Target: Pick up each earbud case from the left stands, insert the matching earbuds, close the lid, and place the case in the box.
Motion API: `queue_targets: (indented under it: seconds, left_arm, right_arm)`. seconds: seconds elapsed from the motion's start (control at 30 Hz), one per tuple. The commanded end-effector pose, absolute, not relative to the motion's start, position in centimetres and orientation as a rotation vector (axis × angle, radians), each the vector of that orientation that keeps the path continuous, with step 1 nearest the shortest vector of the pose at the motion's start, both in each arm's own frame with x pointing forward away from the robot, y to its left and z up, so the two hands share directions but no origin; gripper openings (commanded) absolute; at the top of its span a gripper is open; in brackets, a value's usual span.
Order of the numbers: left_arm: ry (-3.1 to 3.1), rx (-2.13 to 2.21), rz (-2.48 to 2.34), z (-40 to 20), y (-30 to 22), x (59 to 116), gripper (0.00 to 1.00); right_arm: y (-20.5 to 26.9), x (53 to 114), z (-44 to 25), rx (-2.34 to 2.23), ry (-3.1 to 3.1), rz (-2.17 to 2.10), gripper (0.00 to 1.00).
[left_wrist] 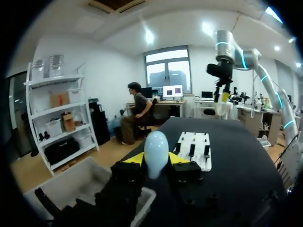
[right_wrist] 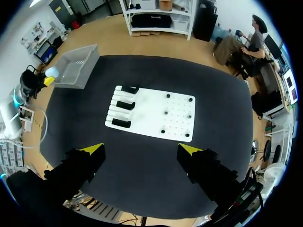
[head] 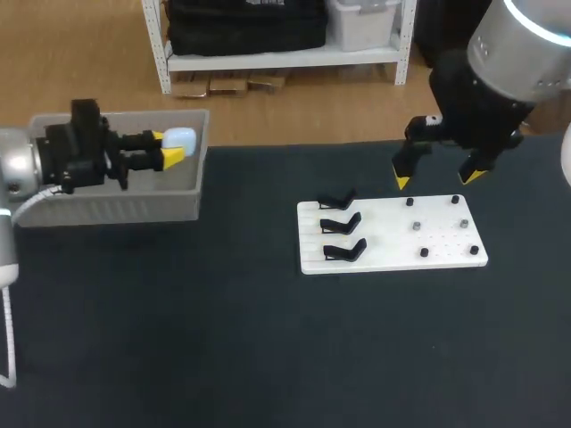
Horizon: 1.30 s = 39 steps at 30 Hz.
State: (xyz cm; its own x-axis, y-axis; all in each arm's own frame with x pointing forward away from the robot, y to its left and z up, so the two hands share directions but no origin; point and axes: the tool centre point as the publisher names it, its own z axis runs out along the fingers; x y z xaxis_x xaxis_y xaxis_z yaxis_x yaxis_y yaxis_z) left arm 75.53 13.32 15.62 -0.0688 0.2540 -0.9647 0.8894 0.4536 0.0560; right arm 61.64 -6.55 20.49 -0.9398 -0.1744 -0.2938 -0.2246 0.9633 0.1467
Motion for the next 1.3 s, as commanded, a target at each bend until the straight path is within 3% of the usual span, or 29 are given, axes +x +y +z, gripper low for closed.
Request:
queue_targets:
  seconds: [0.03, 0.47, 0.53, 0.67, 0.7, 0.73, 0.77, 1.3]
  left_arm:
    - [1.627, 1.027, -0.735, 14.3, 15.9, 80.1, 0.0]
    - [1.703, 1.017, -0.756, 12.7, 20.3, 86.2, 0.02]
    - [1.723, 1.025, -0.761, 12.3, 20.6, 86.6, 0.19]
    - [1.751, 1.027, -0.756, 11.8, 21.1, 87.0, 0.39]
    - [1.755, 1.031, -0.754, 11.8, 21.1, 87.0, 0.58]
    - [1.758, 1.036, -0.75, 11.8, 21.1, 87.0, 0.9]
    - [1.759, 1.038, -0.75, 11.8, 21.2, 87.0, 1.0]
    - [1.709, 1.105, -0.691, 13.4, 20.7, 85.2, 1.0]
  right_arm:
    - [-6.6, 61.4, 20.4, -0.289, 2.826, 0.256, 1.0]
    - [-6.6, 61.4, 20.4, -0.289, 2.826, 0.256, 1.0]
    - [-6.6, 61.4, 20.4, -0.289, 2.826, 0.256, 1.0]
    - [-6.6, 61.4, 20.4, -0.289, 2.826, 0.256, 1.0]
    - [-6.6, 61.4, 20.4, -0.289, 2.826, 0.256, 1.0]
    - [-6.6, 61.4, 20.4, -0.289, 2.826, 0.256, 1.0]
    - [-6.6, 61.4, 20.4, -0.289, 2.826, 0.256, 1.0]
    - [-6.6, 61.4, 20.4, -0.289, 2.826, 0.256, 1.0]
